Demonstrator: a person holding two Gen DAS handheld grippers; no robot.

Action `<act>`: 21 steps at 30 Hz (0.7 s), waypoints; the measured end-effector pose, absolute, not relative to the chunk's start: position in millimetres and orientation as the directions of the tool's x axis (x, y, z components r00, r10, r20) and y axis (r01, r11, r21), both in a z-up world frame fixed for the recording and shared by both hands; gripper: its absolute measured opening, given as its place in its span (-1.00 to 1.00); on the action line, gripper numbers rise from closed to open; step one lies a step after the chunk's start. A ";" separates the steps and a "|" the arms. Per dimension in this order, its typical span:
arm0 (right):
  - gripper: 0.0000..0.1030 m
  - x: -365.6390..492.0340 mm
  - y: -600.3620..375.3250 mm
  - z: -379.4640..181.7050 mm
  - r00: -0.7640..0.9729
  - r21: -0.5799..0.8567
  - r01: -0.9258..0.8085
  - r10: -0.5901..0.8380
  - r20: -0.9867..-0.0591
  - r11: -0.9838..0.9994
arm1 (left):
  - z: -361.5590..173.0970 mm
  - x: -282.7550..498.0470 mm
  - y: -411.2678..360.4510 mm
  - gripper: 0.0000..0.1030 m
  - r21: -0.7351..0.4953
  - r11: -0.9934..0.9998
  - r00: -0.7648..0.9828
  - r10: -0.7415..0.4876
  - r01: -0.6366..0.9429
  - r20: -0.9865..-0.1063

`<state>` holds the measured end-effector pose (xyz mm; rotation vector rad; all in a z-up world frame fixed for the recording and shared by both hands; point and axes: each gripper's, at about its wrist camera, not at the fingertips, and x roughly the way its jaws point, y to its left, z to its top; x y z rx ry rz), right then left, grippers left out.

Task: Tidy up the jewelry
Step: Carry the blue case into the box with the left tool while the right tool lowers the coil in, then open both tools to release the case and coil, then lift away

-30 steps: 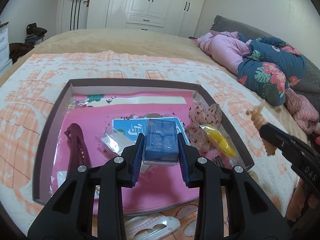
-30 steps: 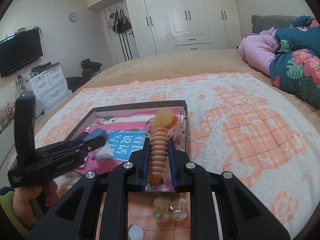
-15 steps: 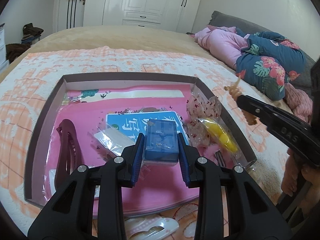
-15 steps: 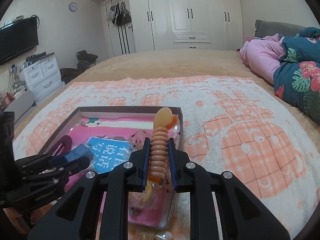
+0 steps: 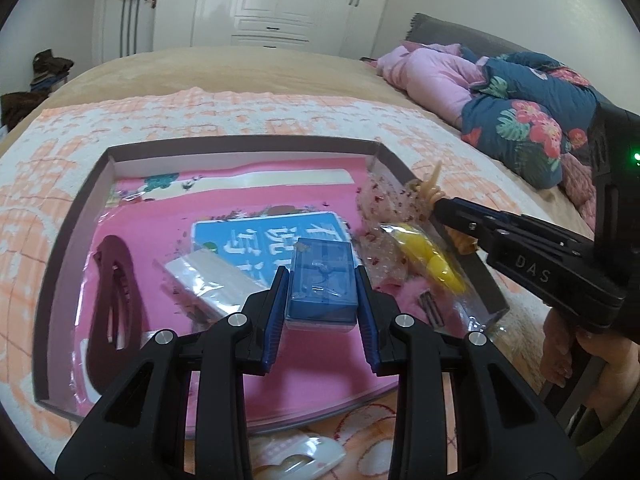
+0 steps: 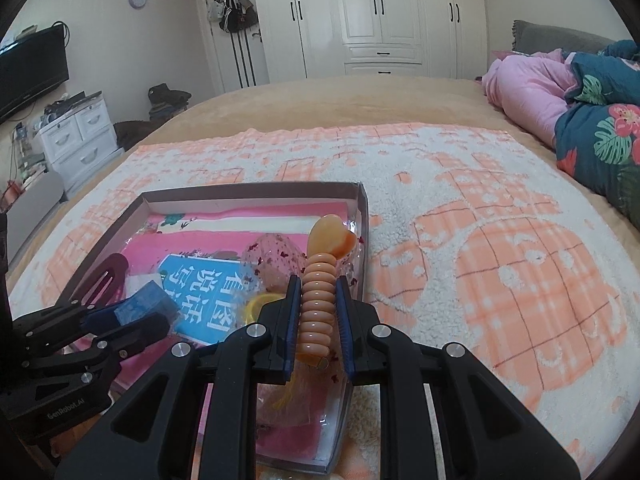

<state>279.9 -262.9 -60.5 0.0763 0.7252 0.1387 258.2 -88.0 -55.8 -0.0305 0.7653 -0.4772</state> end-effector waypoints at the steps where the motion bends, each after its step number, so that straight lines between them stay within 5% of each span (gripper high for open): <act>1: -0.66 279.7 -263.3 -60.8 0.737 0.121 -0.100 0.156 -0.657 0.988 | -56.4 258.3 -89.8 -0.52 -0.199 0.889 0.613 -0.433 0.413 -0.660; 12: -0.58 278.5 -263.6 -68.9 0.712 0.159 -0.110 0.189 -0.676 0.981 | -61.0 260.0 -96.4 -0.52 -0.196 0.885 0.596 -0.435 0.423 -0.675; 21: -0.22 262.9 -277.9 -52.4 0.749 0.194 -0.085 0.191 -0.635 0.977 | -62.5 259.7 -98.4 -0.48 -0.187 0.888 0.594 -0.425 0.421 -0.683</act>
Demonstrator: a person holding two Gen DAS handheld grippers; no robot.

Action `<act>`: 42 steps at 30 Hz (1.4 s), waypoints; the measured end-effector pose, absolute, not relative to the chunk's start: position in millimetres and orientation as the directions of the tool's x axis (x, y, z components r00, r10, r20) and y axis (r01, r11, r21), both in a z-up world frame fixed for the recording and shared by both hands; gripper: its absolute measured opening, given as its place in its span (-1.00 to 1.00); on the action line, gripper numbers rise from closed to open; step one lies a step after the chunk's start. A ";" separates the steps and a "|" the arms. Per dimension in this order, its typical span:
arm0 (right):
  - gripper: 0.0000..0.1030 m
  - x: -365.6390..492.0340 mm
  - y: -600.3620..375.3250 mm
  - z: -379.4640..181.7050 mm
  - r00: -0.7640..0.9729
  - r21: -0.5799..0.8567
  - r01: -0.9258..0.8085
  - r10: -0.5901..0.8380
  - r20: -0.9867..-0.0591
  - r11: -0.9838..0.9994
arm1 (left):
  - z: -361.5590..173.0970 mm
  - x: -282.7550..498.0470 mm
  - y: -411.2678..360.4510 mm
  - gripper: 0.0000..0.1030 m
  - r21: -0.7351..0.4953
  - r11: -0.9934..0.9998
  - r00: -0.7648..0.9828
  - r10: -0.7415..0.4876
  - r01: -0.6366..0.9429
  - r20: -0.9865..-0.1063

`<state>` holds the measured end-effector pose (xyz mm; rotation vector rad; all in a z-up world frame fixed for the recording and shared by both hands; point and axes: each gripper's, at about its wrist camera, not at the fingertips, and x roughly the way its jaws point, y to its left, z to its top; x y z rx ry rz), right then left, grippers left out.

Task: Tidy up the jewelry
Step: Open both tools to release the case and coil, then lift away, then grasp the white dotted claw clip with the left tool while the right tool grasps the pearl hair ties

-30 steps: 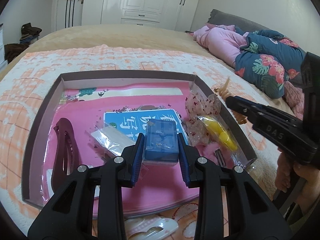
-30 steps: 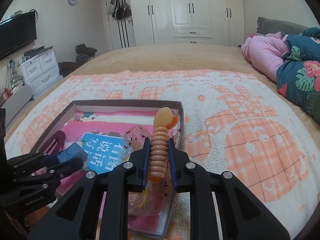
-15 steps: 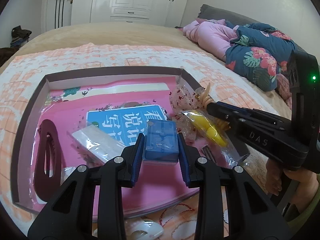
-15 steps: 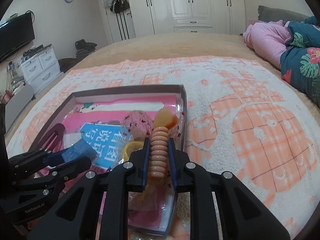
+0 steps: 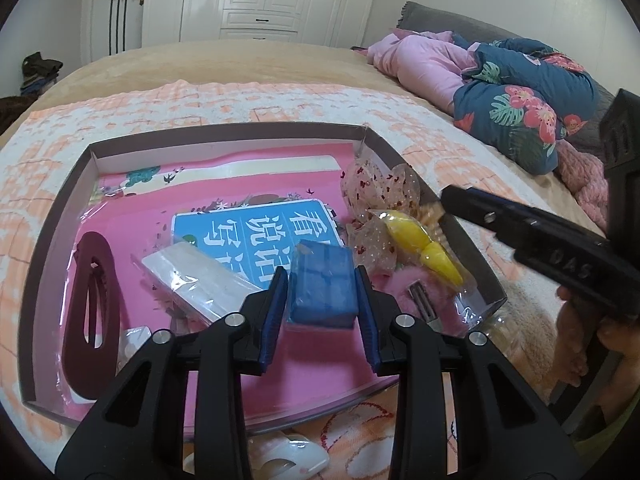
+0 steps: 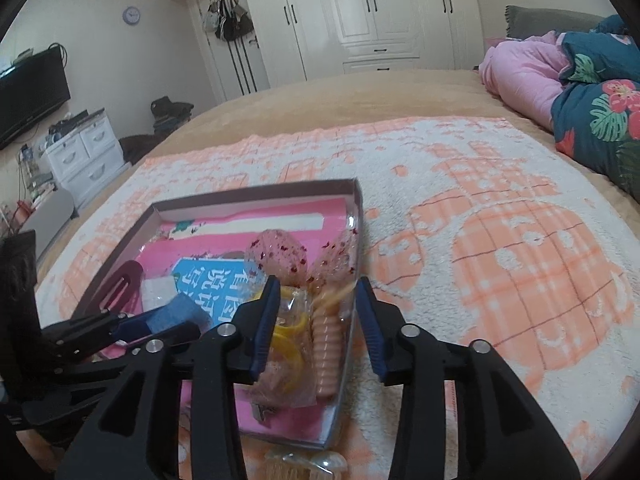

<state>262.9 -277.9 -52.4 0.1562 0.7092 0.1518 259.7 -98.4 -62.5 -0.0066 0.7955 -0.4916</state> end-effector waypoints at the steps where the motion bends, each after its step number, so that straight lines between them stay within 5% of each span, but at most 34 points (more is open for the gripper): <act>1: -0.18 261.4 -279.5 -50.9 0.752 0.194 -0.082 0.188 -0.632 0.978 | -62.6 259.3 -98.4 -0.46 -0.186 0.888 0.595 -0.424 0.420 -0.683; 20: 0.36 215.6 -290.0 -21.4 0.810 0.192 -0.075 0.172 -0.561 0.978 | -30.5 224.5 -84.0 0.27 -0.175 0.901 0.666 -0.413 0.396 -0.622; 30: 0.47 188.4 -285.5 -13.9 0.828 0.163 -0.092 0.166 -0.536 0.982 | -13.5 197.0 -69.1 0.70 -0.169 0.909 0.709 -0.404 0.380 -0.579; 42: 0.54 161.1 -277.2 -27.8 0.802 0.142 -0.131 0.189 -0.567 0.981 | -16.0 182.6 -45.5 0.76 -0.161 0.932 0.725 -0.354 0.324 -0.591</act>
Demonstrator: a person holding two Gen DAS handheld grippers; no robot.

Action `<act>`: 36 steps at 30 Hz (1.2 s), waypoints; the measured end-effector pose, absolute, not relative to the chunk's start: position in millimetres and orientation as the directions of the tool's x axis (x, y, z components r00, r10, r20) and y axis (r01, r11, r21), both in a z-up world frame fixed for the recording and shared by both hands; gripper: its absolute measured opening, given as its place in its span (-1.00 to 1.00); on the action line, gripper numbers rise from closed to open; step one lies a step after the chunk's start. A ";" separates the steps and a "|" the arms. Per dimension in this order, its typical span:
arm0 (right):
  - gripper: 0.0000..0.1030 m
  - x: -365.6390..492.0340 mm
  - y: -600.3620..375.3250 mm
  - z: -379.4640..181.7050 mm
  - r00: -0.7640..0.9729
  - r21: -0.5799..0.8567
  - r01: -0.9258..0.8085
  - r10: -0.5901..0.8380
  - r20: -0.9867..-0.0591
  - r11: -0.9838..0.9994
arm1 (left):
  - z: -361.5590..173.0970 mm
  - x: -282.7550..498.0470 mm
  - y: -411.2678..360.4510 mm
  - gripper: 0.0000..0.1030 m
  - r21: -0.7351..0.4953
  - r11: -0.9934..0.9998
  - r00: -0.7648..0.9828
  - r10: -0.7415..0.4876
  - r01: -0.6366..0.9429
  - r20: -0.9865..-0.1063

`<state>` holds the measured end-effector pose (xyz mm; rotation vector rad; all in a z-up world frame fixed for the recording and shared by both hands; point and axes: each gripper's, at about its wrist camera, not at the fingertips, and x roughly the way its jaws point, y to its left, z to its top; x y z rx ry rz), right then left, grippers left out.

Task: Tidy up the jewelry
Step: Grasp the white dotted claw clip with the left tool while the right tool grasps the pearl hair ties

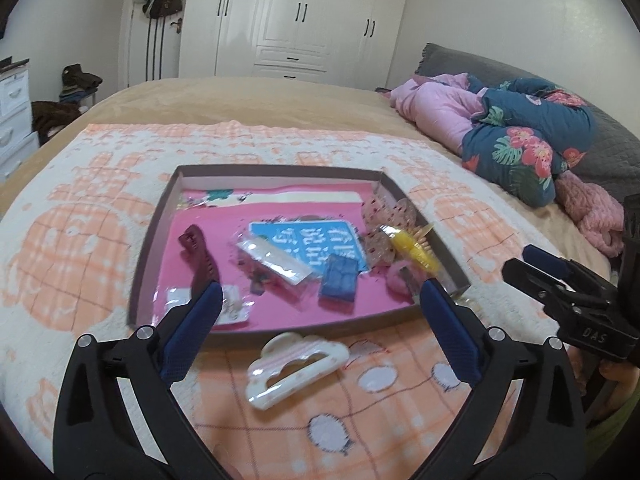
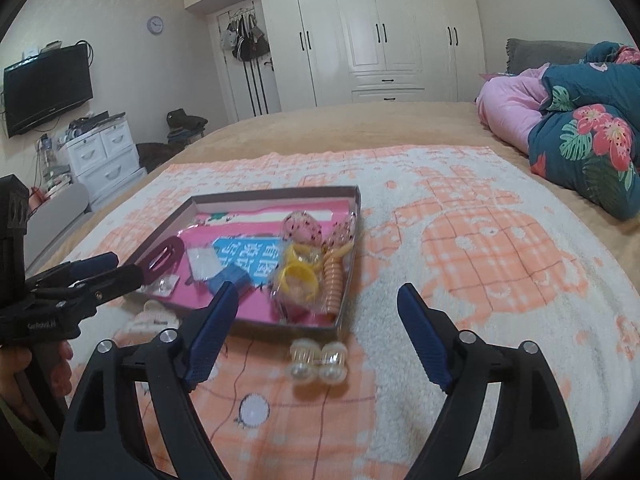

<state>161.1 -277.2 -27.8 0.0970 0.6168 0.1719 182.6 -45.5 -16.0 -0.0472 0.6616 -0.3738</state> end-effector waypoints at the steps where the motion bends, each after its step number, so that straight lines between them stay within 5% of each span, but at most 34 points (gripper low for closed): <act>1: 0.54 159.3 -276.5 -29.4 0.799 0.142 -0.132 0.190 -0.570 0.981 | -17.4 181.3 -42.9 0.76 -0.157 0.935 0.725 -0.347 0.319 -0.594; 27: 0.54 182.3 -264.5 -83.9 0.675 0.141 -0.122 0.186 -0.714 0.982 | -68.9 175.5 -33.4 0.76 -0.081 0.945 0.655 -0.280 0.317 -0.701; 30: 0.40 187.6 -261.9 -89.9 0.660 0.133 -0.126 0.183 -0.728 0.983 | -72.0 180.7 -35.1 0.76 -0.089 0.945 0.653 -0.285 0.316 -0.701; 34: -0.13 190.8 -259.8 -96.8 0.639 0.132 -0.133 0.187 -0.746 0.982 | -75.1 186.9 -39.2 0.76 -0.108 0.940 0.642 -0.303 0.324 -0.704; 36: -0.16 189.6 -260.5 -97.4 0.638 0.135 -0.135 0.190 -0.747 0.982 | -76.4 189.4 -42.2 0.76 -0.115 0.938 0.637 -0.309 0.328 -0.706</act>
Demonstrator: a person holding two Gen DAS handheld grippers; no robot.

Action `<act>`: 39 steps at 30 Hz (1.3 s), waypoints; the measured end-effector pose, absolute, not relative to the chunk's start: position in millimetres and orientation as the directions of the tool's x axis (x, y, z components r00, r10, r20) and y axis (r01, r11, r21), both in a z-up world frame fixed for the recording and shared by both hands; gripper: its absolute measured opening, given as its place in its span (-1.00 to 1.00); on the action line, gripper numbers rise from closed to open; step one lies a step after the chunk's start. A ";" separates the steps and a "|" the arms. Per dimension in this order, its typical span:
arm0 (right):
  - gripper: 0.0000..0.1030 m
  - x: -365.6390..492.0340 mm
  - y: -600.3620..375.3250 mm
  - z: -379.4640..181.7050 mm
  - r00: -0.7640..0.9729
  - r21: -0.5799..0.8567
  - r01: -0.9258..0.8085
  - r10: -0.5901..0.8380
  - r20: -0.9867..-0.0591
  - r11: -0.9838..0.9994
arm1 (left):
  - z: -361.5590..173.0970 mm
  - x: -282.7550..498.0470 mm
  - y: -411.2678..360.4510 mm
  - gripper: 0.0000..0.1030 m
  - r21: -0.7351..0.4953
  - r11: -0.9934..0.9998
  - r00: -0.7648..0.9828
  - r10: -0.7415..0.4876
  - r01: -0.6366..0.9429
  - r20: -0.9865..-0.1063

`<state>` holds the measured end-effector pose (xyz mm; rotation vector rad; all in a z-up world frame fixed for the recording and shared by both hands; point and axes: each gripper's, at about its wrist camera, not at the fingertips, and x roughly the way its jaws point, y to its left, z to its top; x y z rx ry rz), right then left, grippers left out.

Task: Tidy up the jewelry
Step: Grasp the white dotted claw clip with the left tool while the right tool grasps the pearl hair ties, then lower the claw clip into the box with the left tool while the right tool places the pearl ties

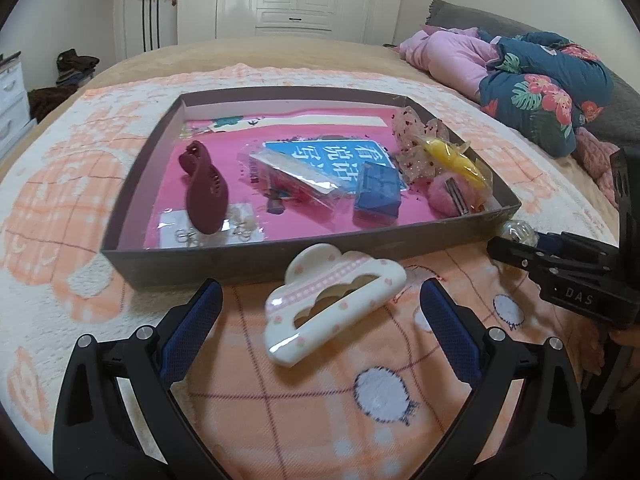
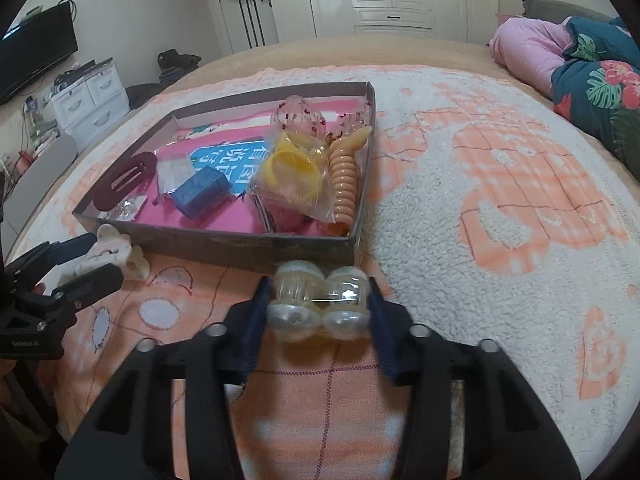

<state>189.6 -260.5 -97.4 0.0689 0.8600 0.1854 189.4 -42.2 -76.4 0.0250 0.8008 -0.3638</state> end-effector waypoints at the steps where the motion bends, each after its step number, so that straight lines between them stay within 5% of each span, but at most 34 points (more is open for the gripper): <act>1: -0.16 188.9 -261.0 -97.0 0.637 0.142 -0.135 0.196 -0.746 0.981 | -77.1 190.3 -43.2 0.75 -0.122 0.936 0.633 -0.316 0.331 -0.706; 11: -0.16 174.9 -258.8 -86.9 0.635 0.193 -0.167 0.255 -0.729 0.967 | -82.4 191.6 -51.4 0.16 -0.114 0.934 0.615 -0.312 0.339 -0.724; 39: -0.16 157.3 -205.9 -38.1 0.709 0.114 -0.360 0.350 -0.612 0.926 | -11.7 184.3 1.6 0.15 -0.168 0.957 0.757 -0.290 0.237 -0.586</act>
